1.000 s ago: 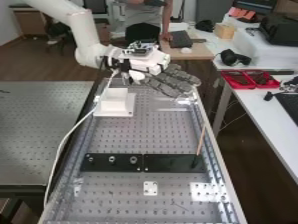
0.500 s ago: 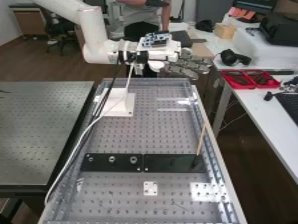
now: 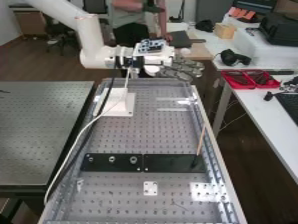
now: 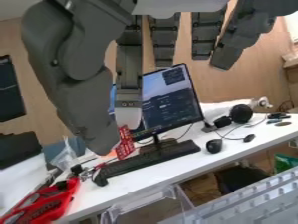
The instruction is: Grab the pcb board and place it in the clear container
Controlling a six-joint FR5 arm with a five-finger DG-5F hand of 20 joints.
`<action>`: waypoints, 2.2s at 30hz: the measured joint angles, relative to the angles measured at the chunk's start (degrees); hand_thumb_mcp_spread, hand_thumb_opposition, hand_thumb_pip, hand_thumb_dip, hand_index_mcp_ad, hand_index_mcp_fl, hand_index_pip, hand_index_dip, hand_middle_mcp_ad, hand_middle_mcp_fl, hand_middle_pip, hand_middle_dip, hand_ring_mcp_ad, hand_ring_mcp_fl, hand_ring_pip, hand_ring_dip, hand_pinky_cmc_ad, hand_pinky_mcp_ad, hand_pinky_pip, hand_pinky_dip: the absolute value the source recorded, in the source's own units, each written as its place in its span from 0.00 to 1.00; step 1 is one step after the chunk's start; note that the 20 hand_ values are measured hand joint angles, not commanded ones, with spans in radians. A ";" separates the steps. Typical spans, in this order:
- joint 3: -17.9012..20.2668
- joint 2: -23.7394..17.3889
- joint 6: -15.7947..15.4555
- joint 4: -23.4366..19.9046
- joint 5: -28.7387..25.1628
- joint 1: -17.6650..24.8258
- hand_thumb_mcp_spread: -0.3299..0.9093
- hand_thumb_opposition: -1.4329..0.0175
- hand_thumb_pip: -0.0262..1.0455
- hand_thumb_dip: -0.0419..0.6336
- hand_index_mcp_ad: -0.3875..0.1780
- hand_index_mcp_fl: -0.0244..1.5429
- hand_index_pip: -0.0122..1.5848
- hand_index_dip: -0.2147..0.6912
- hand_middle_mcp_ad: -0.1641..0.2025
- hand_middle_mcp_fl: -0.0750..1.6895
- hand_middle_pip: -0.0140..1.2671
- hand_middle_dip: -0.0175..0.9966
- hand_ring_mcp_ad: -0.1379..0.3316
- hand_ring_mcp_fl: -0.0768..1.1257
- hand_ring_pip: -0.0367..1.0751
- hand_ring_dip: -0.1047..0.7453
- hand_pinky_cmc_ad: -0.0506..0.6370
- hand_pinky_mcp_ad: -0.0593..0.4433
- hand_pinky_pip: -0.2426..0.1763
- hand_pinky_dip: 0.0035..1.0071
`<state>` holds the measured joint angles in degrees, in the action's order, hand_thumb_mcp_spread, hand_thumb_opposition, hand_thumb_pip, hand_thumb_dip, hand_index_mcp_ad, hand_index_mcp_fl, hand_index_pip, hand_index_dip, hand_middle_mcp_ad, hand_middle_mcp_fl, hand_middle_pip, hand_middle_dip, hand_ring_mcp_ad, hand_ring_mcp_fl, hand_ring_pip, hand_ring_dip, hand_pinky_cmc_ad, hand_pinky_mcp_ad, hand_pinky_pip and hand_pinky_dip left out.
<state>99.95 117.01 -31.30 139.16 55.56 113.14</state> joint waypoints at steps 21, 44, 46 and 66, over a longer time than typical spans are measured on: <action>4.25 6.59 -0.21 -5.97 -3.86 2.54 0.62 0.35 0.64 0.42 0.65 0.21 0.97 0.41 0.70 0.07 0.10 0.13 0.74 0.06 0.11 0.13 0.51 0.44 0.36 0.36; 1.56 6.09 2.10 -0.23 -2.98 1.60 0.59 0.39 0.69 0.42 0.62 0.06 0.92 0.38 0.70 0.05 0.11 0.13 0.74 0.06 0.10 0.13 0.51 0.44 0.36 0.50; 1.38 5.96 2.20 0.20 -2.86 1.54 0.56 0.40 0.69 0.42 0.62 0.06 0.88 0.37 0.70 0.05 0.11 0.13 0.74 0.06 0.10 0.13 0.51 0.44 0.36 0.54; 4.97 -5.99 -0.40 2.17 -3.72 1.42 0.48 0.42 0.65 0.41 0.62 0.02 0.67 0.36 0.70 0.05 0.10 0.14 0.75 0.06 0.09 0.14 0.53 0.44 0.32 0.67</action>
<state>104.92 111.02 -31.70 141.33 51.84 114.57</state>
